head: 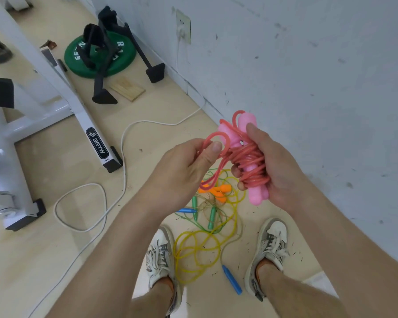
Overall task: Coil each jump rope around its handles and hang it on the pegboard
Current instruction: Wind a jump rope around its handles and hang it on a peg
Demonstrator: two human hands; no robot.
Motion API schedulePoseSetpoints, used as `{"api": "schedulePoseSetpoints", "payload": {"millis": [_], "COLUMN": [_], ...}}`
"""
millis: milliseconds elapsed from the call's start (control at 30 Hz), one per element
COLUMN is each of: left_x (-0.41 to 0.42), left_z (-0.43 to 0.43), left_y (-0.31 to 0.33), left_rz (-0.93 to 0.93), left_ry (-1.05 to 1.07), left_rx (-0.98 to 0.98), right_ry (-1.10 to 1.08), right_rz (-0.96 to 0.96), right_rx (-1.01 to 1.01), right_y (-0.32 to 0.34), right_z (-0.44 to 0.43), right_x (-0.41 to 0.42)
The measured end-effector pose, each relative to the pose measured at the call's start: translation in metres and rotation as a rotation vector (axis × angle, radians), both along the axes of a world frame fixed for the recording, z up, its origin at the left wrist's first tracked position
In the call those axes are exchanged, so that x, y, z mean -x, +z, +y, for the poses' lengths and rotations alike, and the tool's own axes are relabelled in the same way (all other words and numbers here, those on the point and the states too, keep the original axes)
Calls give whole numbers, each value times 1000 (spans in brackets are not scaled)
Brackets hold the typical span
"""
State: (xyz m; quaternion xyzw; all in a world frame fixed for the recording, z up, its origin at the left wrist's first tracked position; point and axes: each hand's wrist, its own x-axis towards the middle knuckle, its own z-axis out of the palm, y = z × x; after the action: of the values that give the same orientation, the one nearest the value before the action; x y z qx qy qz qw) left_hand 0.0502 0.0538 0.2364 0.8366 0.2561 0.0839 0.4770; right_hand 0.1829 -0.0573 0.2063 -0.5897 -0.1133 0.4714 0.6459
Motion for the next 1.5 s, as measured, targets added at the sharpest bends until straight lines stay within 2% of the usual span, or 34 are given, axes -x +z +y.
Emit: {"api": "schedulePoseSetpoints", "payload": {"millis": [100, 233, 433, 600, 700, 800, 833, 900, 1000, 1200, 1300, 1367, 1433, 1500], "left_x": [2, -7, -13, -21, -21, -15, -13, -11, -15, -21, -17, -17, -18, -18], "left_z": [2, 1, -2, -14, -15, -8, -7, -6, -9, -17, -19, -20, -17, -13], "left_y": [-4, -17, -27, -26, -23, -16, -16, -18, -24, -29, -30, -28, -28, -30], "left_rz": [12, -20, 17, -22, -46, 93, 163, 227, 136, 45, 78, 266, 399, 266], "left_ry": [16, 157, 222, 266, 204, 71, 32, 2, 97, 268, 91, -56, -59, 79], "left_rx": [-99, -330, -407, -106, 23, 203, 211, 48, -227, -308, -484, -530, -341, 46], "right_ry": [0, 57, 73, 116, 127, 147, 164, 193, 219, 279, 303, 343, 349, 313], "right_rz": [14, -17, -190, -412, -428, -393, -397, -370, -315, -393, -398, -392, -423, -450], "right_rx": [-17, -46, -68, -4, 16, 41, 45, 39, 36, 73, 118, 150, 163, 154], "right_y": [1, 5, 6, 12, 14, 9, 6, 3, 4, 3, 2, -1, -4, -6], "right_z": [1, 2, 3, 1, -1, -1, -2, -1, 0, 1, -3, -5, -5, -4], "right_x": [2, 8, 17, 19, 16, 12, 11, 11, 10, 10, 6, 7, 10, 10]}}
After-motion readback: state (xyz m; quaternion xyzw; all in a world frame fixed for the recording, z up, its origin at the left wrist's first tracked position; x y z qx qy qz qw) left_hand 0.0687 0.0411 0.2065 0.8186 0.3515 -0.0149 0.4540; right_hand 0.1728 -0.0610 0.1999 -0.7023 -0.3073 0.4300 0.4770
